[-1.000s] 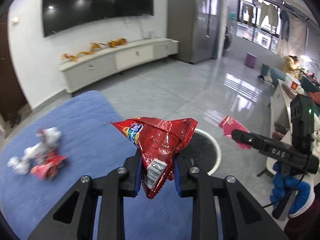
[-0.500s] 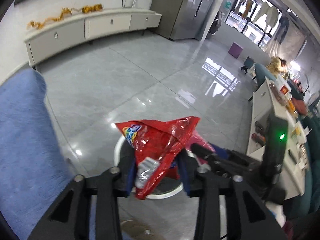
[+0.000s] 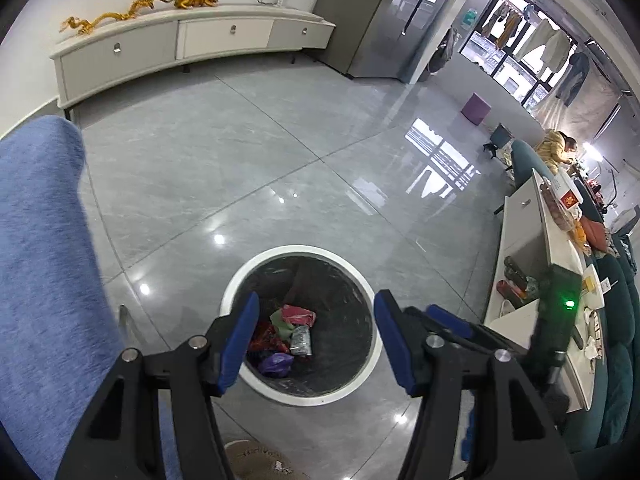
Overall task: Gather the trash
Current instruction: 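Carry both items over the metal bin and open both grippers to drop them, then move both grippers back over the remaining bags on the rug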
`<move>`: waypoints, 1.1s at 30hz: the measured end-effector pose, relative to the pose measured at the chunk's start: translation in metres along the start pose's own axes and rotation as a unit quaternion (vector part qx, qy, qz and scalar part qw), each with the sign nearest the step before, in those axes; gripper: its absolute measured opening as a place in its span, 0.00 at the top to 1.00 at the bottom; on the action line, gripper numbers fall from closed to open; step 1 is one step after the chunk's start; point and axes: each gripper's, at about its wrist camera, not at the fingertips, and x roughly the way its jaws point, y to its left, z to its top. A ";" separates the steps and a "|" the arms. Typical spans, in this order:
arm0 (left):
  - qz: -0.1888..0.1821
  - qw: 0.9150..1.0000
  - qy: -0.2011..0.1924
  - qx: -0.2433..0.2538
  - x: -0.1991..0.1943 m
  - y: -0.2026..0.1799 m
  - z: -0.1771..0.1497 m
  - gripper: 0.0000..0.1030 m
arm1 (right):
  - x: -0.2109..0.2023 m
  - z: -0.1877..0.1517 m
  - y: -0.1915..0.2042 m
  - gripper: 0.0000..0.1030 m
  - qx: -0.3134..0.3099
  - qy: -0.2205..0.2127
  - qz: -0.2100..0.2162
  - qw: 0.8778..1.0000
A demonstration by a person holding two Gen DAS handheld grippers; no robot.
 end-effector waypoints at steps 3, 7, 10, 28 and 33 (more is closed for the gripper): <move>0.009 1.000 -0.018 -0.003 -0.022 0.002 -0.004 0.44 | -0.027 -0.004 0.010 0.45 -0.008 -0.018 0.013 1.000; 0.024 0.997 -0.059 -0.036 -0.062 0.020 -0.008 0.44 | -0.073 -0.011 0.034 0.42 -0.037 -0.056 0.030 0.997; 0.014 0.992 -0.085 -0.090 -0.090 0.046 -0.005 0.44 | -0.100 -0.016 0.058 0.42 -0.057 -0.080 0.044 0.994; 0.062 0.954 -0.209 -0.206 -0.348 0.177 -0.020 0.44 | -0.177 -0.039 0.216 0.42 -0.198 -0.147 0.118 0.962; 0.094 0.930 -0.274 -0.227 -0.430 0.204 -0.039 0.44 | -0.205 -0.039 0.264 0.42 -0.237 -0.168 0.158 0.944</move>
